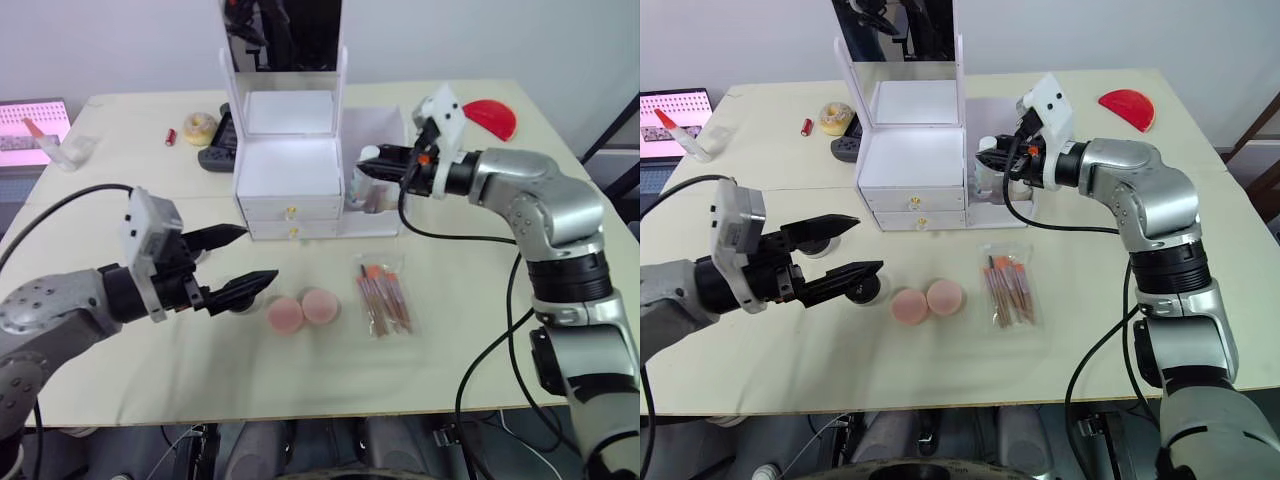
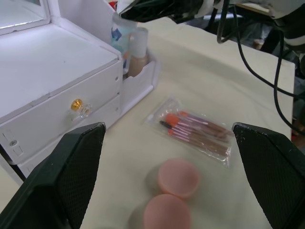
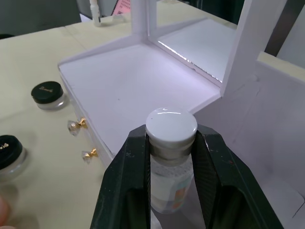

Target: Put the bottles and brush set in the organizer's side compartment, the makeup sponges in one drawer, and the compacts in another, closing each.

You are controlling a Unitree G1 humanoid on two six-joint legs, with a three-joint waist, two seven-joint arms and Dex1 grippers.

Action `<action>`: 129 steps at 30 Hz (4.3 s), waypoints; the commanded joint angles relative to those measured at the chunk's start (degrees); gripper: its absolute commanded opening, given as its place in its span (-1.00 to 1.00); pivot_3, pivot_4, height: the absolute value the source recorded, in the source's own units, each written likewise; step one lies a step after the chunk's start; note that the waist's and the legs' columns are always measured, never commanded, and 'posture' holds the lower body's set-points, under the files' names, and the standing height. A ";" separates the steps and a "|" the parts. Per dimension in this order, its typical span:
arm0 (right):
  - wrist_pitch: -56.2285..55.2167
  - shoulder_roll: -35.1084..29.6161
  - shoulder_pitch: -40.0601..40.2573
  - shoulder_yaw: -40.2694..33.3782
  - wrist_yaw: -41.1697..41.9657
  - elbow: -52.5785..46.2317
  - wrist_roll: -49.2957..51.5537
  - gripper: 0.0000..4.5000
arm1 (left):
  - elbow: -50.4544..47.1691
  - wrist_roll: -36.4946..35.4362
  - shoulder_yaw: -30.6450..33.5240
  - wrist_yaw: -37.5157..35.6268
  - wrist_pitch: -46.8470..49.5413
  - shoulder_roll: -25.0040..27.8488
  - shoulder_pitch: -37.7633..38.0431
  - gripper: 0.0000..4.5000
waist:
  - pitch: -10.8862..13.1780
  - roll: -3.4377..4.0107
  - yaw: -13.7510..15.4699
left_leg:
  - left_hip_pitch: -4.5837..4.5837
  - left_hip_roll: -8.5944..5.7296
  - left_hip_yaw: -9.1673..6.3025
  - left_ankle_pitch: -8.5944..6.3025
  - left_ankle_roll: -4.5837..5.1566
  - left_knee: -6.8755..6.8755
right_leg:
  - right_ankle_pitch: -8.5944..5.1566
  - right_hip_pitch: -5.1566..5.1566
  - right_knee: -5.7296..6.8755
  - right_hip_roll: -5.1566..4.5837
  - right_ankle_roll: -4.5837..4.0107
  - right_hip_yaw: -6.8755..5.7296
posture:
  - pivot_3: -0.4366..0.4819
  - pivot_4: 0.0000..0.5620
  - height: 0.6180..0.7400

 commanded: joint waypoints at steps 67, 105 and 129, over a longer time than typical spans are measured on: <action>-9.02 -19.59 53.58 -40.03 12.97 -10.98 1.86 0.97 | 38.01 30.84 23.44 -28.46 -22.82 2.38 25.75 1.00 | -0.01 -0.05 0.25 | 0.72 0.17 0.06 0.12 0.14 -0.08 | -0.03 0.76 0.02 -0.07 -0.43 -0.07 | -0.05 -0.47 1.00; 52.28 -8.53 17.75 -10.22 -7.88 -4.16 21.83 1.00 | 33.03 48.78 -46.83 -6.64 -11.06 -36.07 -20.68 -0.99 | 0.01 -0.13 1.42 | 0.84 0.00 -0.08 0.05 0.27 0.13 | 0.14 0.98 0.06 0.10 -0.13 -0.12 | -0.05 -0.47 1.00; 52.28 0.57 15.40 -9.85 -11.81 1.29 19.41 -0.98 | 36.13 55.06 -48.60 -8.71 -10.67 -37.61 -20.60 -1.00 | -0.09 -0.18 0.08 | 0.93 0.02 -0.12 0.05 0.27 0.10 | 0.13 1.04 0.11 0.14 -0.11 -0.13 | -0.05 -0.47 1.00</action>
